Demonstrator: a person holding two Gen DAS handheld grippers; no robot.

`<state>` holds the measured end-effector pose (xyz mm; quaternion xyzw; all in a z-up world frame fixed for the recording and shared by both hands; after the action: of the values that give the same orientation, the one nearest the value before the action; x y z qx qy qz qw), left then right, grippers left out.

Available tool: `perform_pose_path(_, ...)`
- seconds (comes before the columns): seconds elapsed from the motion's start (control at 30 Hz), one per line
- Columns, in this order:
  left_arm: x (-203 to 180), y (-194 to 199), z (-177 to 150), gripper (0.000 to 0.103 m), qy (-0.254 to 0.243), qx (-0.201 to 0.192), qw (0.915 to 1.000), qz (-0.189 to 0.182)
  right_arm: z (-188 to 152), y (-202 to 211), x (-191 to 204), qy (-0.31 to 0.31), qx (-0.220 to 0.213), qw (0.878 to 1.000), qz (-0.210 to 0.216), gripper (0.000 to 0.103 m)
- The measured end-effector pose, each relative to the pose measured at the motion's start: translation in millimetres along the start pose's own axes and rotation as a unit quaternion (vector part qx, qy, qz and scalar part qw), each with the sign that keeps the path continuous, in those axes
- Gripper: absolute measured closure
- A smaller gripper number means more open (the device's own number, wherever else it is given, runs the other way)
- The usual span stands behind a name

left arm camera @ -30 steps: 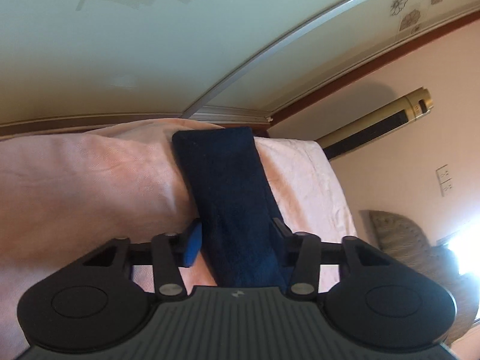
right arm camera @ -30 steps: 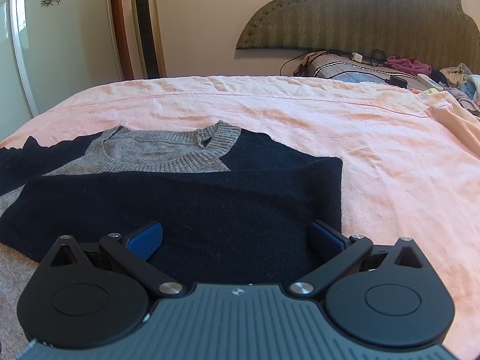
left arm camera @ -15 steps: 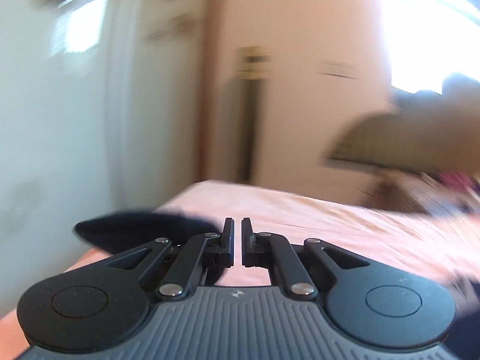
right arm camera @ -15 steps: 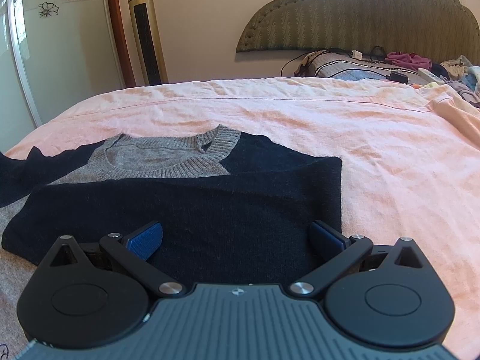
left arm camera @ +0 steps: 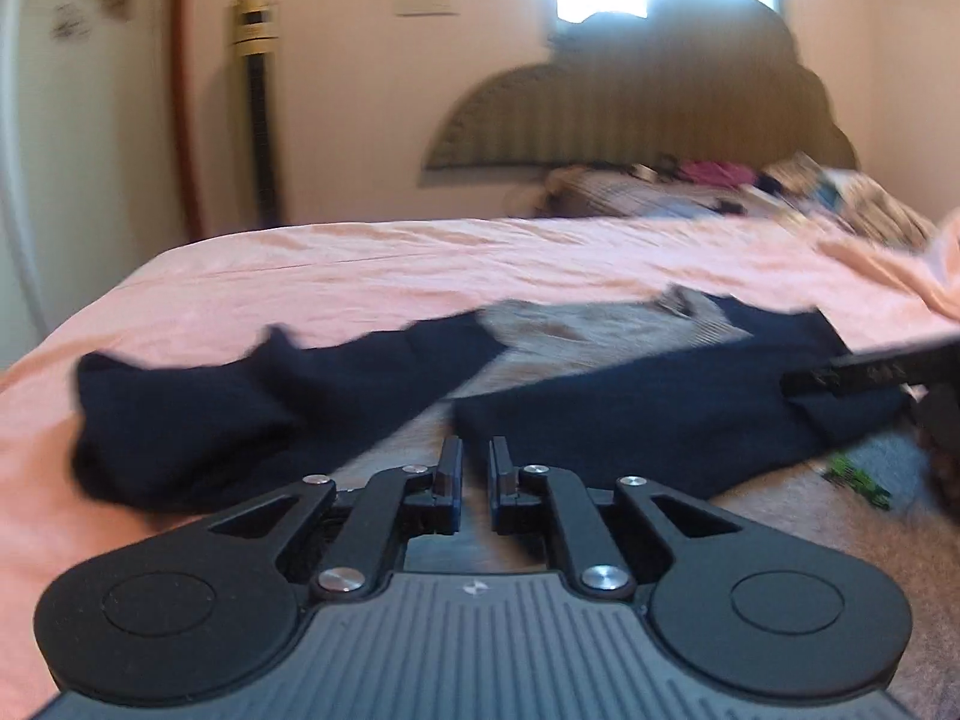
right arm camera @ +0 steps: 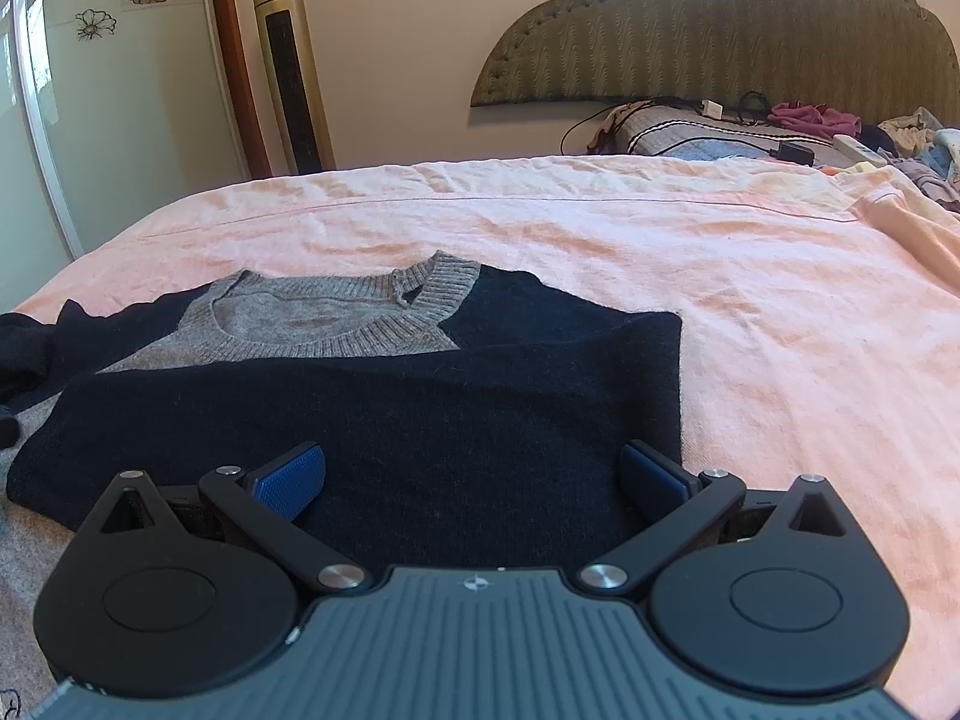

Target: Fold small clothes

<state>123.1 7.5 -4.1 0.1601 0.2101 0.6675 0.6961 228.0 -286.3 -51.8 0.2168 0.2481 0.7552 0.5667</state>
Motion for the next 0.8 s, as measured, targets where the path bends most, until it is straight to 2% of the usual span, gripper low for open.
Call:
perform_pose_path(0.03, 19, 4, 0, 0.088, 0.023, -0.006, 0.9996, 0.015, 0, -1, 2, 0.005, 0.003, 1.0, -0.004, 0.0)
perform_pose_path(0.13, 81, 20, -2, 0.068, 0.111, -0.023, 0.9918, 0.059, 2, -4, 11, 0.039, 0.021, 0.999, -0.026, 0.0)
perform_pose_path(0.17, 104, 29, -4, 0.053, 0.147, -0.035, 0.9858, 0.074, 7, -3, 17, 0.048, 0.029, 0.998, -0.042, 0.0)
perform_pose_path(0.2, 125, 38, -8, 0.032, 0.183, -0.052, 0.9775, 0.092, 14, 2, 26, 0.051, 0.025, 0.997, -0.051, 0.002)
perform_pose_path(0.23, 144, 49, -14, 0.023, 0.221, -0.073, 0.9661, 0.111, 23, 10, 41, 0.056, 0.003, 0.997, -0.043, 0.003)
perform_pose_path(0.27, 161, 57, -20, 0.012, 0.258, -0.094, 0.9529, 0.128, 33, 21, 65, 0.073, -0.029, 0.997, -0.014, 0.003)
perform_pose_path(0.3, 179, 64, -29, 0.011, 0.311, -0.109, 0.9326, 0.146, 42, 30, 94, 0.104, -0.058, 0.993, 0.021, 0.003)
perform_pose_path(0.33, 191, 67, -35, 0.011, 0.356, -0.112, 0.9151, 0.153, 50, 39, 133, 0.154, -0.085, 0.983, 0.059, 0.003)
perform_pose_path(0.37, 201, 67, -40, 0.011, 0.387, -0.112, 0.9016, 0.158, 54, 44, 170, 0.208, -0.102, 0.969, 0.086, 0.002)
perform_pose_path(0.4, 210, 68, -44, 0.011, 0.411, -0.111, 0.8889, 0.17, 54, 45, 203, 0.256, -0.111, 0.954, 0.106, 0.002)
perform_pose_path(0.43, 216, 68, -47, 0.011, 0.427, -0.112, 0.8792, 0.179, 51, 44, 240, 0.31, -0.118, 0.935, 0.127, 0.003)
perform_pose_path(0.5, 218, 70, -47, 0.011, 0.431, -0.12, 0.8771, 0.176, 41, 38, 297, 0.389, -0.126, 0.898, 0.16, 0.006)
perform_pose_path(0.57, 216, 72, -47, 0.011, 0.425, -0.125, 0.8782, 0.18, 31, 23, 343, 0.442, -0.123, 0.87, 0.181, 0.014)
perform_pose_path(0.63, 218, 73, -48, 0.011, 0.429, -0.128, 0.8761, 0.18, 26, 6, 372, 0.455, -0.098, 0.862, 0.202, 0.032)
perform_pose_path(0.67, 219, 73, -49, 0.01, 0.435, -0.127, 0.8732, 0.181, 25, -4, 383, 0.462, -0.085, 0.858, 0.208, 0.036)
perform_pose_path(0.7, 219, 74, -51, 0.01, 0.44, -0.126, 0.871, 0.178, 23, -11, 391, 0.472, -0.078, 0.855, 0.202, 0.045)
perform_pose_path(0.77, 221, 77, -52, 0.01, 0.446, -0.128, 0.8687, 0.174, 20, -21, 398, 0.482, -0.074, 0.853, 0.189, 0.048)
perform_pose_path(0.8, 221, 79, -52, 0.008, 0.446, -0.129, 0.8689, 0.172, 22, -26, 398, 0.475, -0.067, 0.857, 0.187, 0.048)
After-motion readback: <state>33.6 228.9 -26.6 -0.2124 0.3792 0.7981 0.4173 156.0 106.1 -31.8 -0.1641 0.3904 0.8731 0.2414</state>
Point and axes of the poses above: each gripper's, at about its wrist camera, not at the fingertips, and y roughly against the way its jaws point, x to its left, z to its top, the point moved 6 cm from there along -y, roughly the way its jaws point, and after that the axes turned 5 degrees about y, right-handed, at the moved point
